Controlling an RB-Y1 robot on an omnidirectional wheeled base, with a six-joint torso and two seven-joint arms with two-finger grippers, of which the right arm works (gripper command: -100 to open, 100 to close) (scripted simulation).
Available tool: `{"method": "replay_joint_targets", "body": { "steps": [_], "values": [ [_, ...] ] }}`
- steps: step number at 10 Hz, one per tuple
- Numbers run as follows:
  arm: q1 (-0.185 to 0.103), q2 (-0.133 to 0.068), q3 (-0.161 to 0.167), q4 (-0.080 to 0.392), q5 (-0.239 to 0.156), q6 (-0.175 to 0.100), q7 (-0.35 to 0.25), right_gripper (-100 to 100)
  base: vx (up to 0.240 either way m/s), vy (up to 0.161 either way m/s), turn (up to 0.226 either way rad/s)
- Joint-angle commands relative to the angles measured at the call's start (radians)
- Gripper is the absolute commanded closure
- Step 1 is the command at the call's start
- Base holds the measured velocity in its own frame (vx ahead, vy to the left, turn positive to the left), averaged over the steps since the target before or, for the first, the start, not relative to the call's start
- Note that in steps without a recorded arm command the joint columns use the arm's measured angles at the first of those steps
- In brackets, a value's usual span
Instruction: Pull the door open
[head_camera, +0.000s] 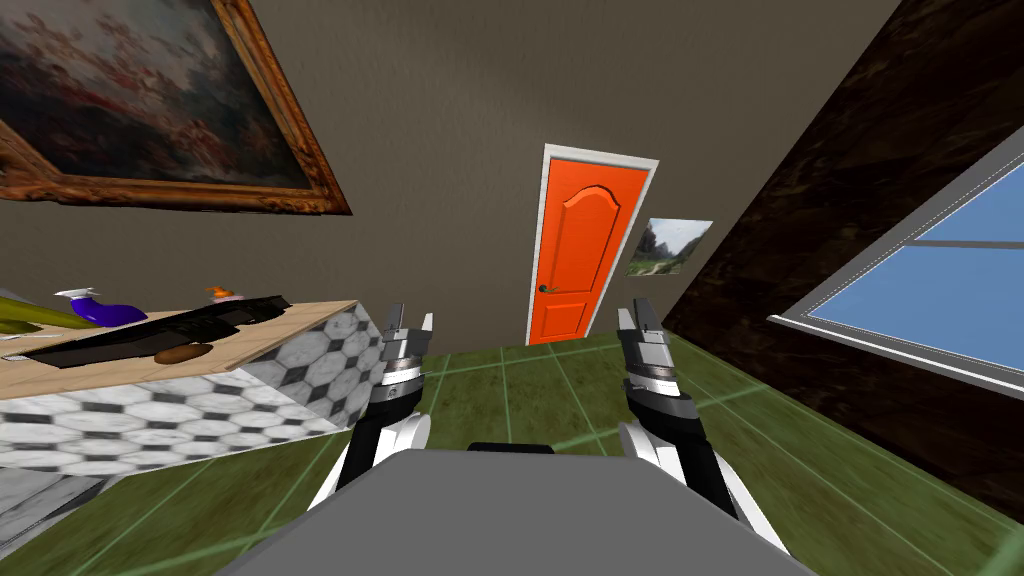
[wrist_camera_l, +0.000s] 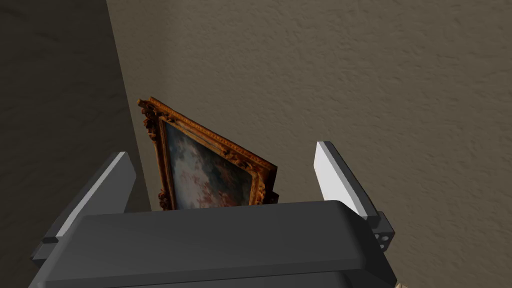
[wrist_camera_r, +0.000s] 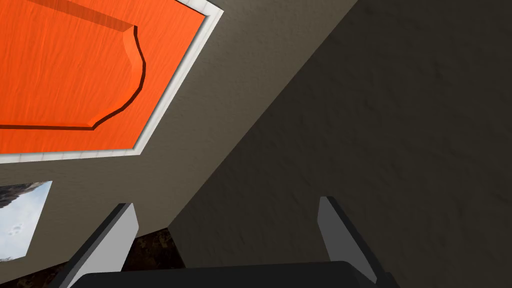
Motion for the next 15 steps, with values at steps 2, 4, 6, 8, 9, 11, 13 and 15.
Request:
{"method": "replay_joint_targets", "body": {
  "steps": [2, 4, 6, 8, 9, 11, 13, 15],
  "values": [
    [-0.022, -0.01, -0.002, 0.049, 0.005, -0.007, -0.014, -100, 0.094, -0.055, 0.014],
    [-0.041, -0.019, -0.004, 0.092, 0.01, -0.012, -0.026, -100, 0.049, 0.01, 0.004],
    [-0.06, -0.026, -0.005, 0.132, 0.014, -0.018, -0.038, -100, 0.067, 0.0, 0.012],
    [-0.078, -0.033, -0.007, 0.173, 0.018, -0.023, -0.049, -100, 0.071, -0.025, 0.008],
    [-0.089, -0.037, -0.008, 0.197, 0.021, -0.026, -0.056, -100, 0.081, -0.032, 0.013],
    [-0.112, -0.045, -0.01, 0.248, 0.026, -0.033, -0.071, -100, 0.088, -0.024, 0.012],
    [-0.135, -0.053, -0.012, 0.301, 0.032, -0.04, -0.086, -100, 0.08, -0.016, 0.012],
    [-0.162, -0.061, -0.014, 0.36, 0.038, -0.048, -0.103, -100, 0.091, -0.024, 0.012]
  ]
}}
